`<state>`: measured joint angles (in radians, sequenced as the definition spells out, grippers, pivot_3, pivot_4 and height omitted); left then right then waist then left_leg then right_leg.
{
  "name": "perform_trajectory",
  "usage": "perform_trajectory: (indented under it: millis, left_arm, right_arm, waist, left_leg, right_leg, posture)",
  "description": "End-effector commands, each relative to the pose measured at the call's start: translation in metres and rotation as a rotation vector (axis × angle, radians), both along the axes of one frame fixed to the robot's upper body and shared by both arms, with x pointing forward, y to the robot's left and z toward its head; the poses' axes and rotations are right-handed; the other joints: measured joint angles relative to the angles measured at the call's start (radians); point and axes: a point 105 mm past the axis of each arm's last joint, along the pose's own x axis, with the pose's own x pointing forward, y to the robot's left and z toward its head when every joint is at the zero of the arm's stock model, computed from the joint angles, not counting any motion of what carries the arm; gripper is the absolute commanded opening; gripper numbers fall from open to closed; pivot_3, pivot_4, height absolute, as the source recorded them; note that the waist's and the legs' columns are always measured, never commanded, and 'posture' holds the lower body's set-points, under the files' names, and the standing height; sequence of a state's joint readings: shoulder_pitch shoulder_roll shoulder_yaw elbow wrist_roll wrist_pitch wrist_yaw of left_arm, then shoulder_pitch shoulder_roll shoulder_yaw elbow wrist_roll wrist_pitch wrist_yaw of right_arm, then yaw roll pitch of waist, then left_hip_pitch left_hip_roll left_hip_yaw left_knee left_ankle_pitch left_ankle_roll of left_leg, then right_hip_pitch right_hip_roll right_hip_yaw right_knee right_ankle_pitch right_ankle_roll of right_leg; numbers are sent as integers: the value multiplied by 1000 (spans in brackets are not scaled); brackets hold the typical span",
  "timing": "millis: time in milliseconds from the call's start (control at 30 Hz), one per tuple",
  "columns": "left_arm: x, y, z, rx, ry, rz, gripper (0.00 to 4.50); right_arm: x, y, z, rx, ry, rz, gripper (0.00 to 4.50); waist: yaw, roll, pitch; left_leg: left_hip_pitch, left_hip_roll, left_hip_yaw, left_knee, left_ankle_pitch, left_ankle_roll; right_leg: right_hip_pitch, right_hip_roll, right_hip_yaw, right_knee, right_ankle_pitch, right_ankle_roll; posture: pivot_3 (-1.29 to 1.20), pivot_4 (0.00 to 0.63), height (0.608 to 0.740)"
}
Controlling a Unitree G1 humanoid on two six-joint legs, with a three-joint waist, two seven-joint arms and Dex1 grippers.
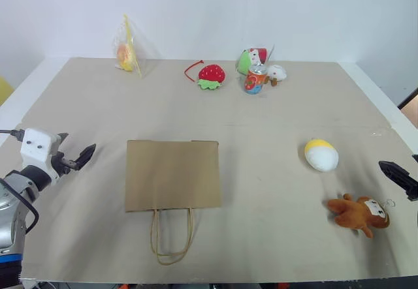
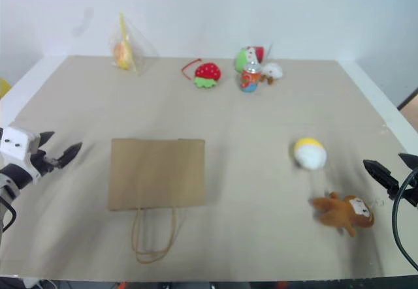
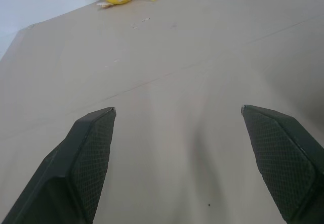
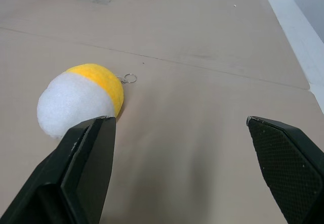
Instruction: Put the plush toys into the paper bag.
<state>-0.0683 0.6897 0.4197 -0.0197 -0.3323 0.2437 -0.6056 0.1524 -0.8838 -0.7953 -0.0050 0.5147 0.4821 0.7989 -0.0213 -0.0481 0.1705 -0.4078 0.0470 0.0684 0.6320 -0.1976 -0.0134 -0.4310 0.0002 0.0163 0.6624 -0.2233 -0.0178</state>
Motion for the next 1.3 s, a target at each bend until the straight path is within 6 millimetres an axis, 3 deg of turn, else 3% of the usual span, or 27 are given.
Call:
perform_trajectory:
  millis: [33,433,500,600,667,733,800,867,967,1067,1133,1300]
  left_arm:
    - [3,-3,15,52,-37,-32,4088]
    - [4,-10,15,60,-32,-82,4088]
    - [4,-15,17,78,-37,-104,4088]
    - [3,-28,25,119,-67,-169,4088]
    - [1,-43,33,152,-89,-244,4088]
    - [-2,-58,38,188,-103,-322,4088]
    - [-6,-79,43,216,-122,-417,4088]
    - [-16,-106,45,257,-139,-558,4088]
    - [-51,-147,22,412,-98,-876,4088]
    - [-68,-161,17,415,-86,-995,4088]
    - [-68,-159,18,407,-81,-982,4088]
    - [-44,-123,19,346,-68,-754,4088]
  right_arm:
    - [2,-1,12,-33,-39,8,4500]
    - [12,6,8,-31,-41,57,4500]
    - [21,25,13,-35,-45,140,4500]
    - [38,81,28,-7,-72,354,4500]
    - [46,141,36,15,-86,595,4500]
    - [43,199,38,28,-82,847,4500]
    - [32,244,33,22,-57,1088,4500]
    - [18,272,29,7,-16,1298,4500]
    - [9,296,25,-15,27,1492,4500]
    - [12,304,20,-42,34,1539,4500]
    - [13,306,19,-55,25,1543,4500]
    - [15,305,10,-57,15,1495,4500]
  waist:
    - [0,0,0]
    - [0,0,0]
    - [0,0,0]
    - [0,0,0]
    - [-4,0,0]
    - [-11,1,1]
    - [-13,1,1]
    - [-14,0,1]
    - [3,0,1]
    - [-2,0,0]
    - [-3,0,0]
    - [1,0,0]
  left_leg:
    - [0,0,0,0,0,0]
    - [0,0,0,0,0,0]
    - [0,0,0,0,0,0]
    - [0,0,0,0,0,0]
    - [0,1,1,0,0,0]
    - [1,1,2,0,0,0]
    - [1,2,2,0,0,0]
    - [1,5,2,0,0,0]
    - [-1,6,0,0,0,-1]
    - [-10,5,2,3,-6,0]
    - [-10,5,6,4,-8,2]
    - [-10,5,4,6,-8,3]
  right_leg:
    - [0,0,0,0,0,0]
    - [0,0,0,0,1,1]
    - [0,0,0,0,1,1]
    - [0,0,0,0,1,1]
    - [0,0,0,0,1,1]
    - [0,0,1,0,1,1]
    - [-1,1,0,0,2,1]
    - [-2,4,0,0,3,0]
    - [-2,6,0,0,3,2]
    - [-9,5,2,0,0,3]
    - [-9,4,3,0,0,4]
    - [-9,5,1,2,0,4]
  posture:
    - [0,150,740]
    - [0,150,740]
    - [0,150,740]
    - [0,150,740]
    - [0,150,740]
    - [0,150,740]
    - [0,150,740]
    - [0,150,740]
    - [0,150,740]
    - [0,150,740]
    - [0,150,740]
    - [0,150,740]
